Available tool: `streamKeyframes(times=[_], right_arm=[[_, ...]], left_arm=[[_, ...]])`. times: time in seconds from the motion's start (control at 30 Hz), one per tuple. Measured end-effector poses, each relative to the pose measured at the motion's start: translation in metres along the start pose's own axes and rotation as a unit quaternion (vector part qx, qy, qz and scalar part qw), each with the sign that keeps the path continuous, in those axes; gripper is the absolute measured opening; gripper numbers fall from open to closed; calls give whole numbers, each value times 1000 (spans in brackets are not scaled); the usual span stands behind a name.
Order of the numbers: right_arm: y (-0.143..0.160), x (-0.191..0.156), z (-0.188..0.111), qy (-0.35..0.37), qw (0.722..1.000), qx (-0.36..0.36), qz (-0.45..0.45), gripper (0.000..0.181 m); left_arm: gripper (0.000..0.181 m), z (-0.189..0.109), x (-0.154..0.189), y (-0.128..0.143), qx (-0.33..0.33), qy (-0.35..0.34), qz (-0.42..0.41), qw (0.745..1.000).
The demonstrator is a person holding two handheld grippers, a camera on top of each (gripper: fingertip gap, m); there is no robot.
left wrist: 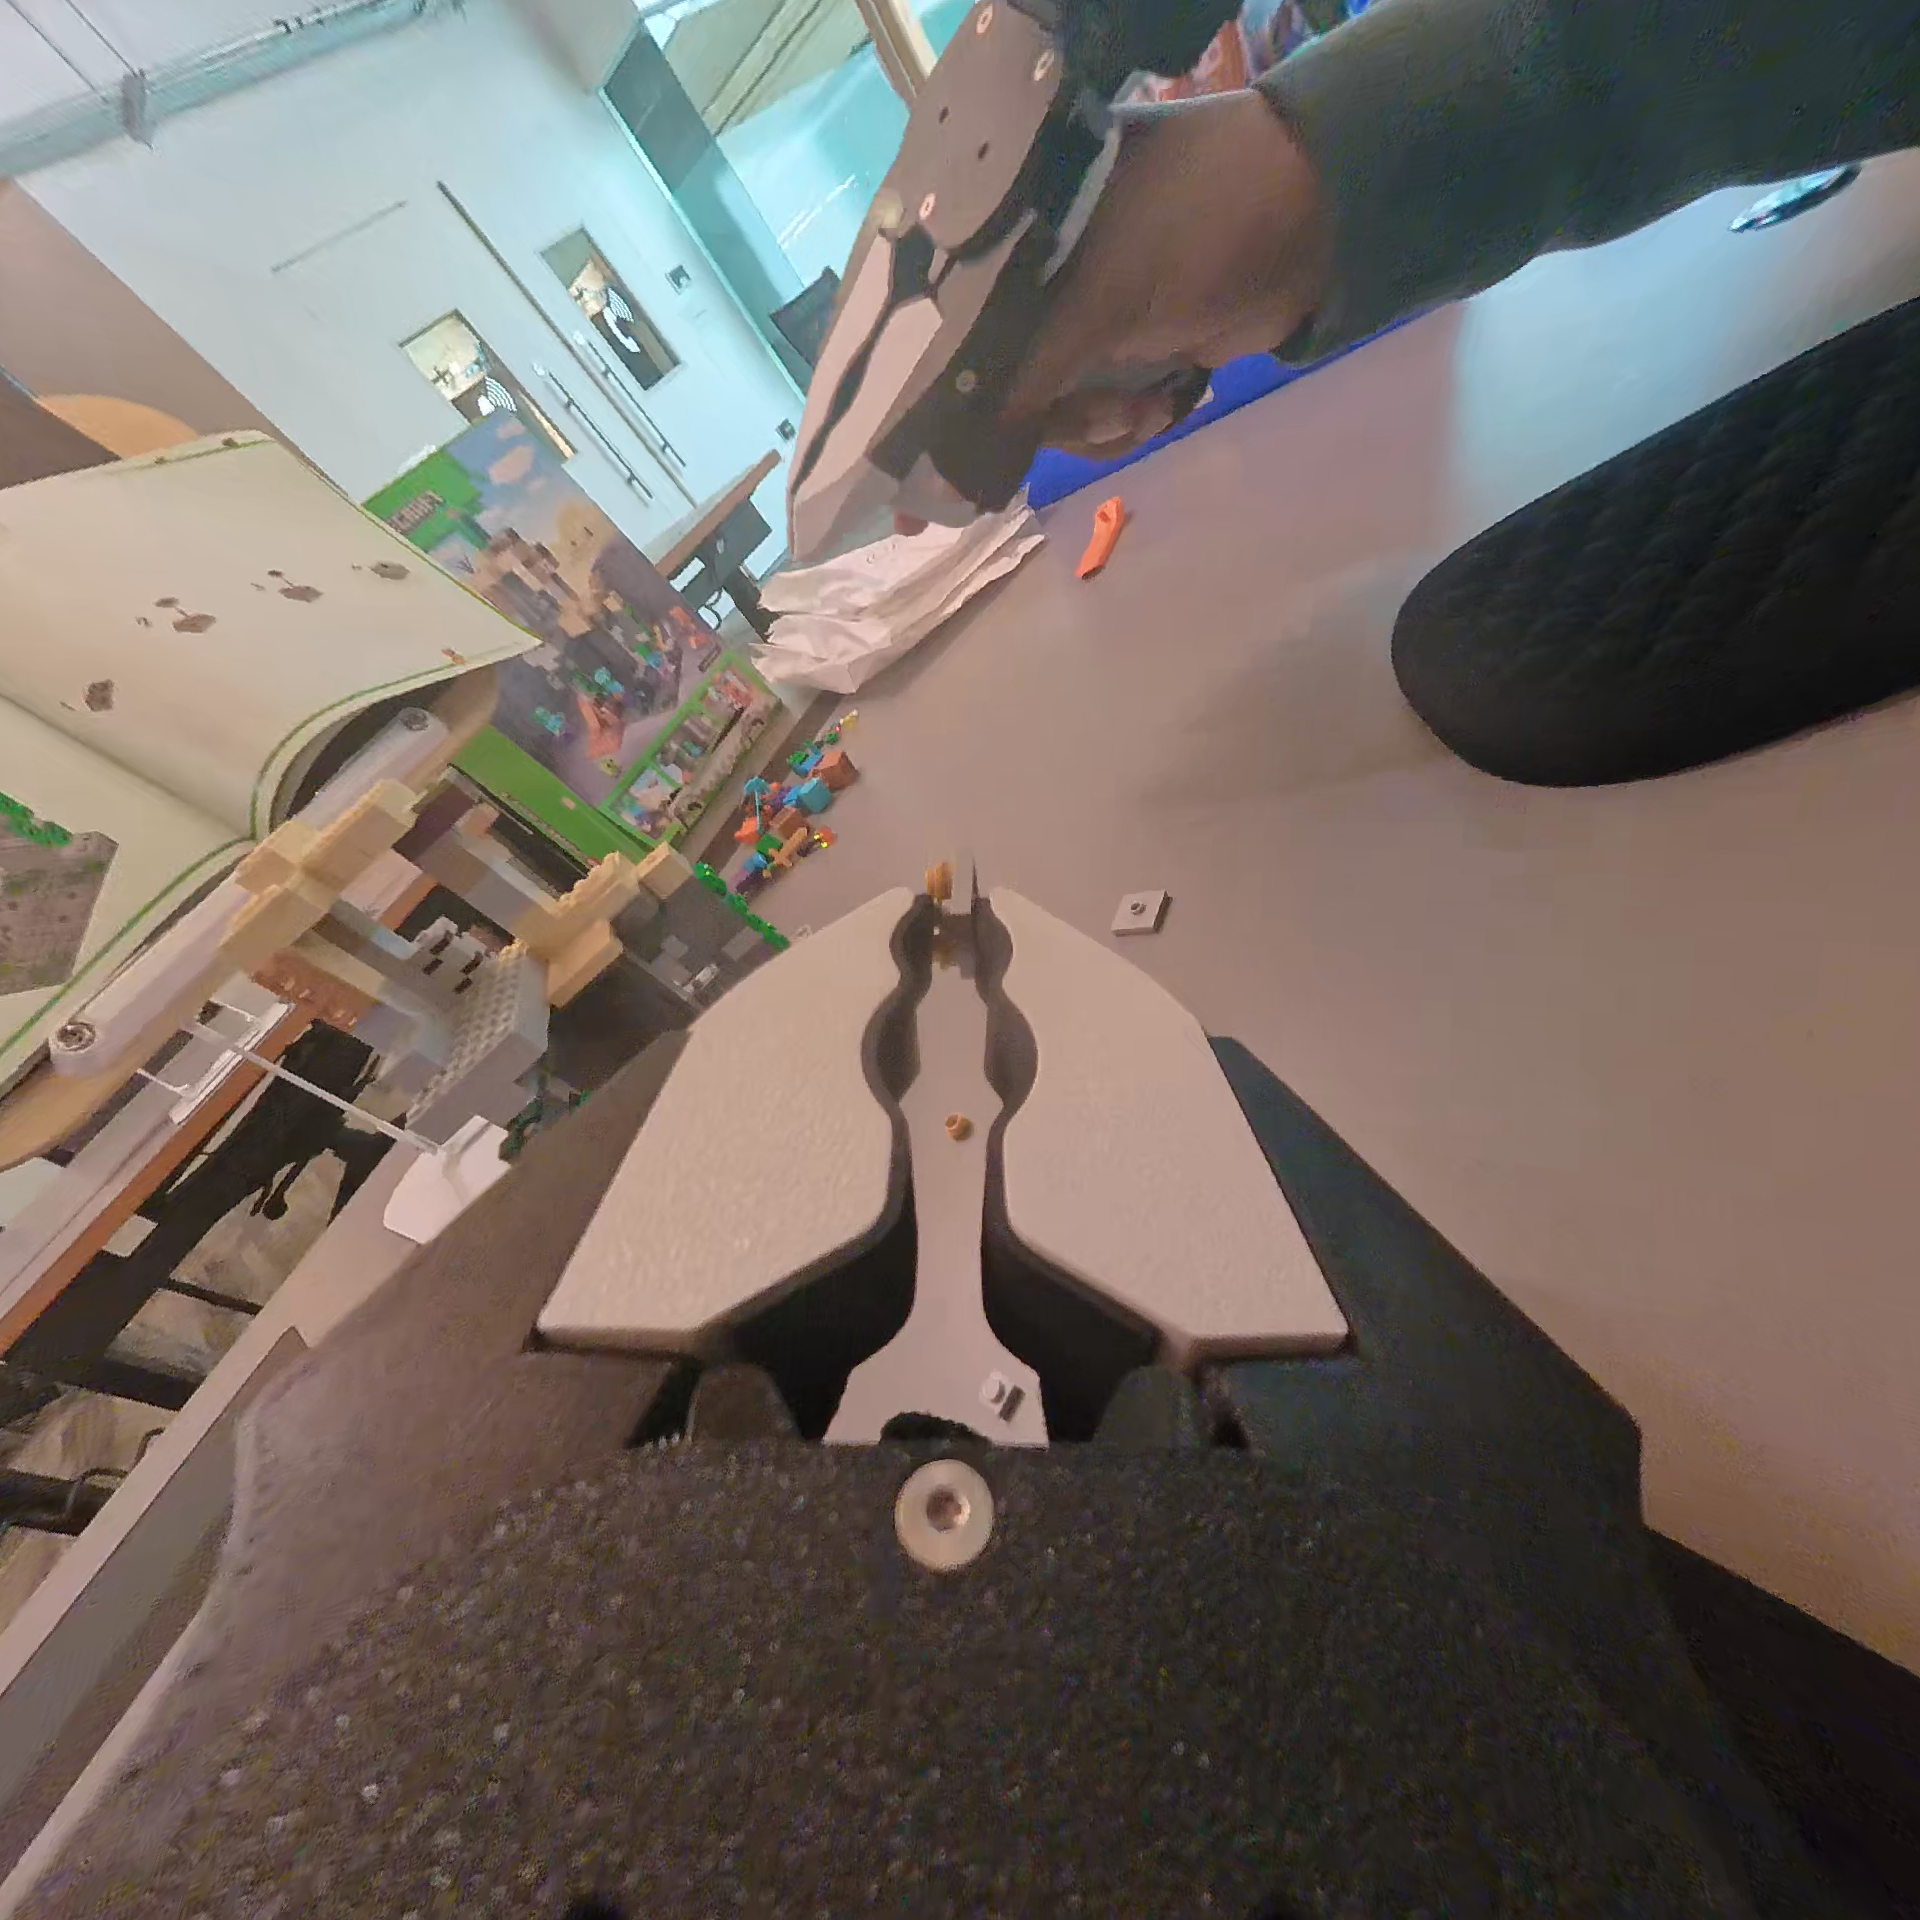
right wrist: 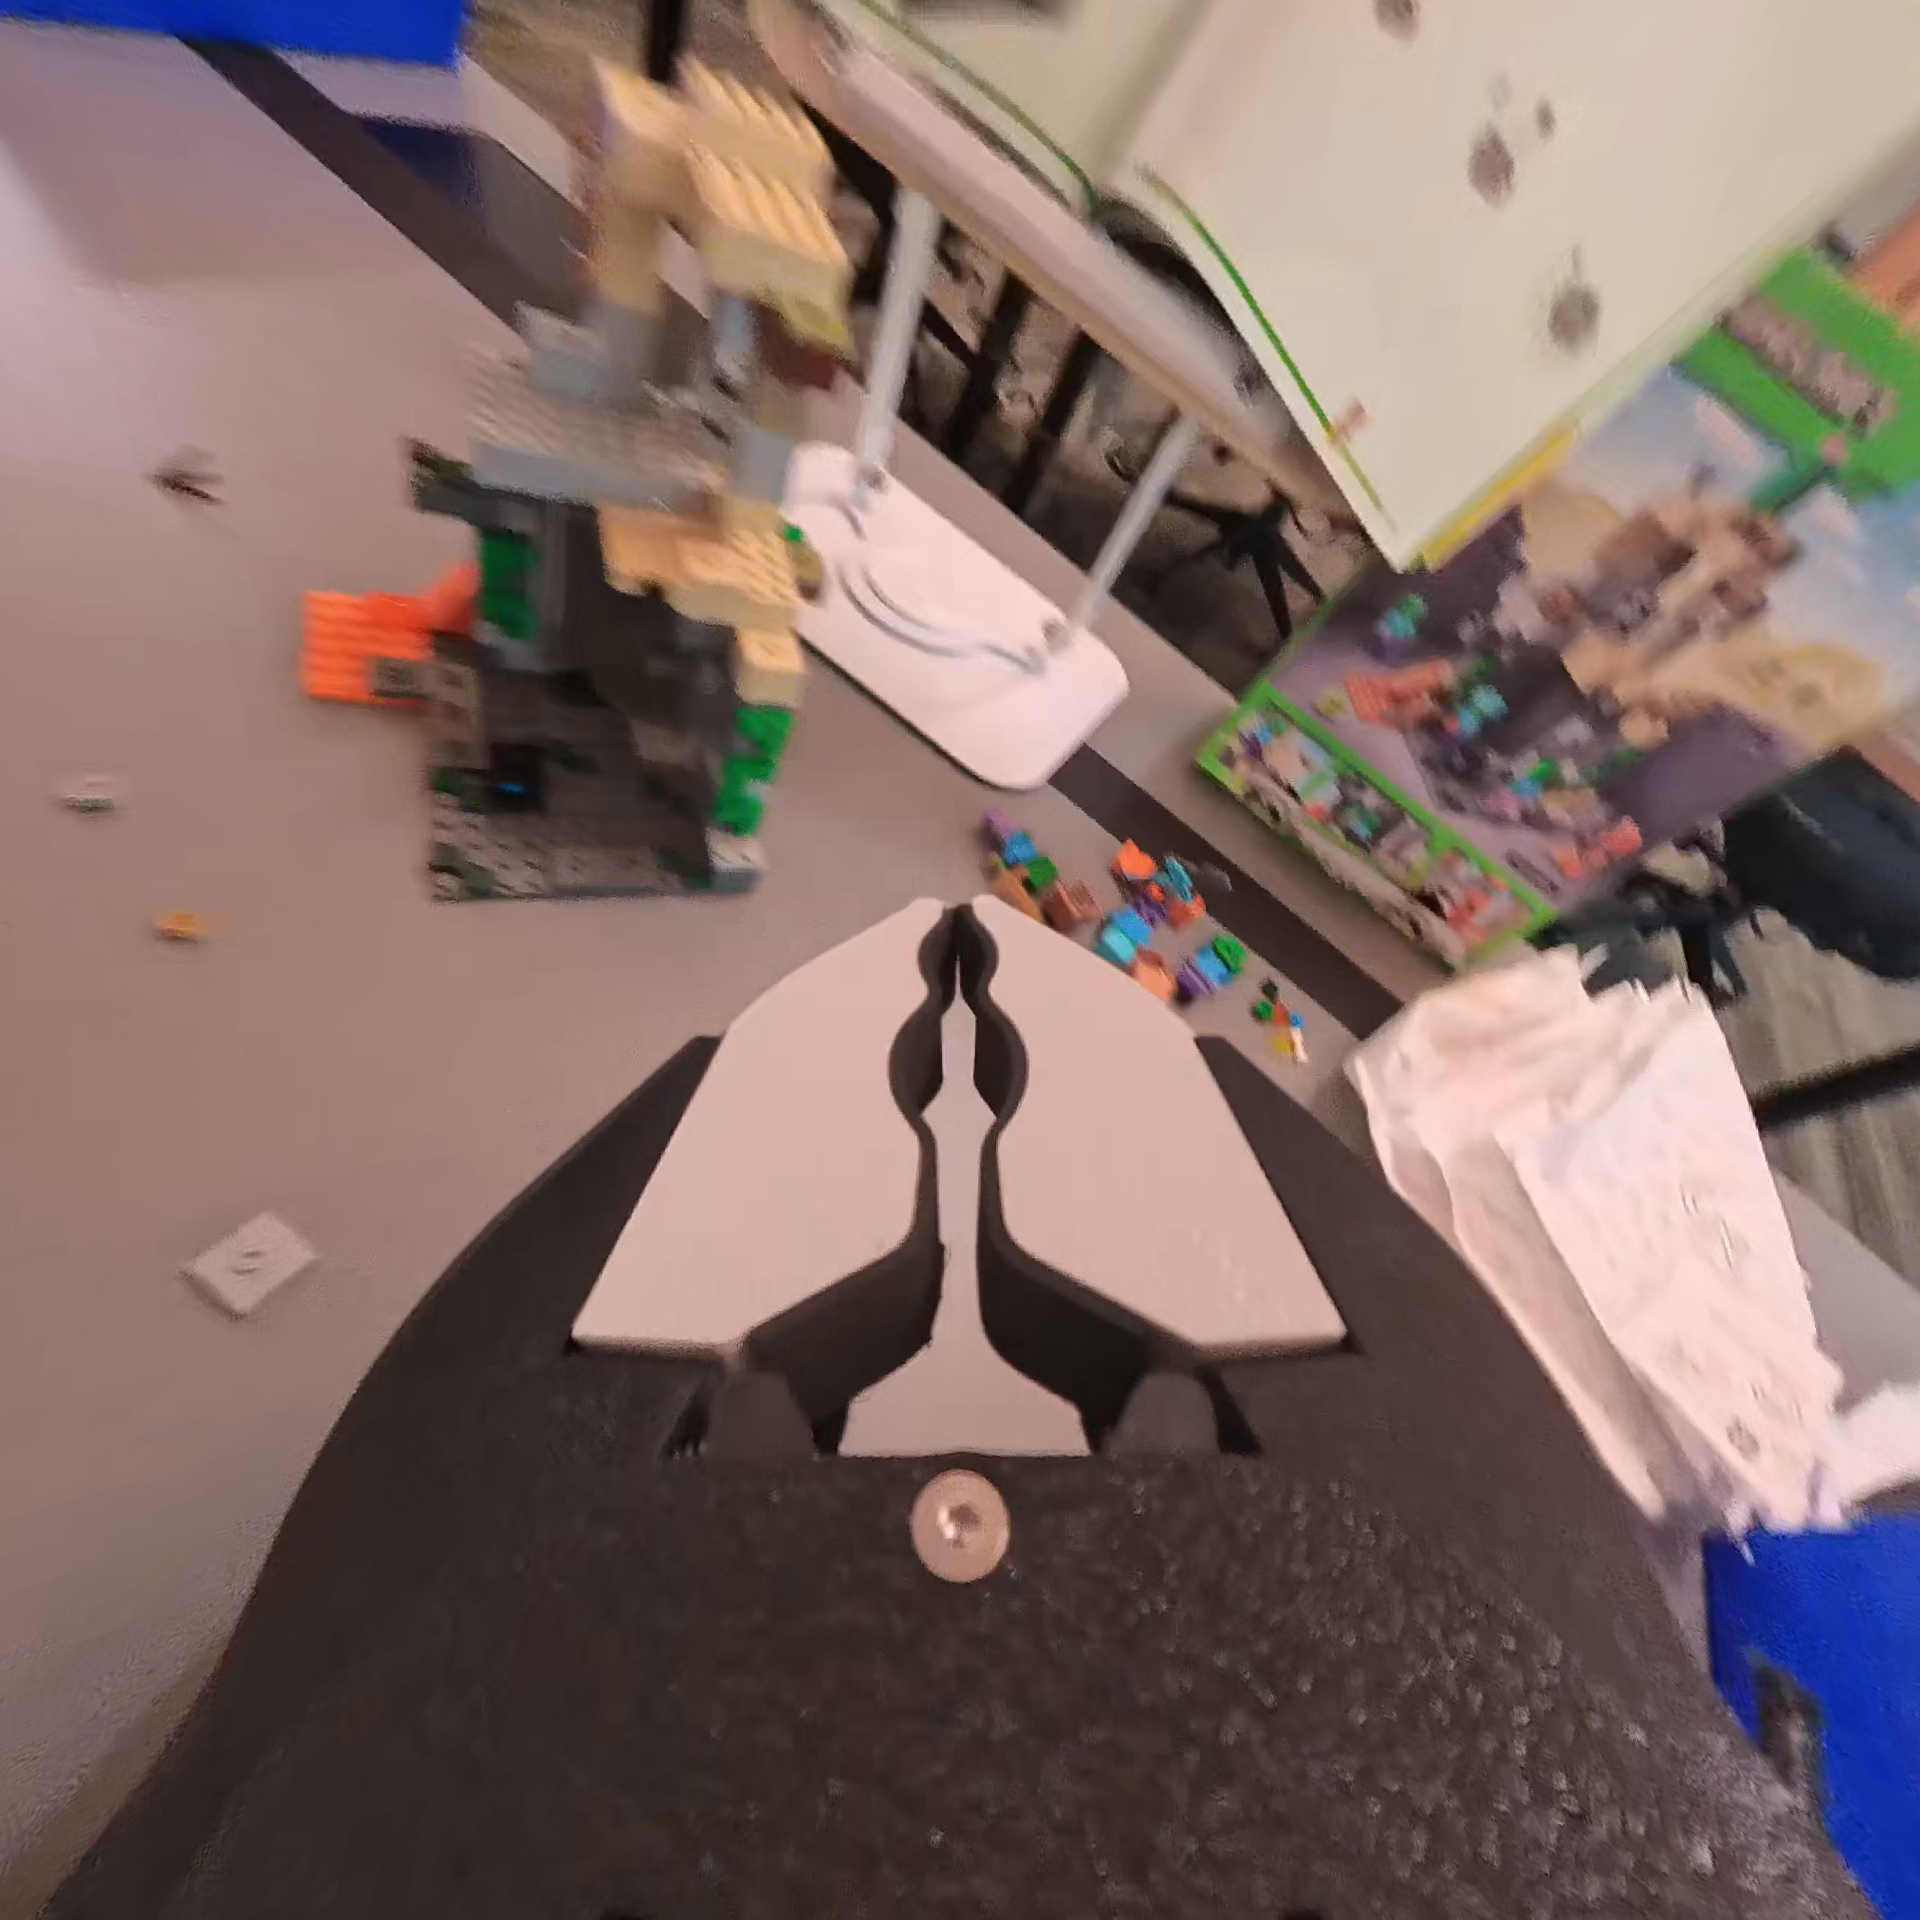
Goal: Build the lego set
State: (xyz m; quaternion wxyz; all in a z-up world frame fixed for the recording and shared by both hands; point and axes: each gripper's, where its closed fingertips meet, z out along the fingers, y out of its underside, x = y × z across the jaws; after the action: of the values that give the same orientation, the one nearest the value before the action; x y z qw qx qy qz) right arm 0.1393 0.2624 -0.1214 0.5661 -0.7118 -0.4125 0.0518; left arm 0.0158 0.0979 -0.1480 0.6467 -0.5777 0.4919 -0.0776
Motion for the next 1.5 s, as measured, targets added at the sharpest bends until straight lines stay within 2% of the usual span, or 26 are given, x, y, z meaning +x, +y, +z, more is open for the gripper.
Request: streamKeyframes(times=[0.17,0.3,0.4,0.57,0.67,0.73,0.77,0.87,1.03,1.2,1.27,1.37,1.5], right_arm=[[40,29,25,30,997,-60,38,0],[46,27,36,22,996,-64,56,0],[27,13,35,-2,998,-33,58,0],[-31,-26,30,-68,997,25,36,0],[-58,-65,23,-145,987,59,22,0],[-65,-101,12,-234,970,57,27,0],[-66,-121,4,-291,955,49,35,8],[-60,-167,-26,-447,892,12,69,24],[-38,-195,-43,-553,825,-37,113,38],[-37,-210,-54,-624,757,-35,190,33],[-37,-211,-54,-631,748,-34,204,21],[-35,-211,-55,-639,741,-25,207,18],[-31,-207,-55,-623,762,14,175,17]], left_arm=[[7,6,4,6,-15,7,1,1000],[7,10,4,13,-30,6,4,1000],[7,12,4,19,-40,1,8,999],[7,14,3,23,-47,-4,9,999],[7,14,1,23,-44,-14,17,999],[7,13,-1,21,-41,-21,26,999],[7,13,-1,20,-39,-23,31,998],[7,12,-2,18,-35,-32,48,998],[7,12,1,12,-18,-41,81,996],[7,10,7,3,4,-39,114,993],[7,10,8,2,7,-39,121,992],[7,10,11,1,13,-32,121,992],[17,10,12,3,14,-16,99,995]])
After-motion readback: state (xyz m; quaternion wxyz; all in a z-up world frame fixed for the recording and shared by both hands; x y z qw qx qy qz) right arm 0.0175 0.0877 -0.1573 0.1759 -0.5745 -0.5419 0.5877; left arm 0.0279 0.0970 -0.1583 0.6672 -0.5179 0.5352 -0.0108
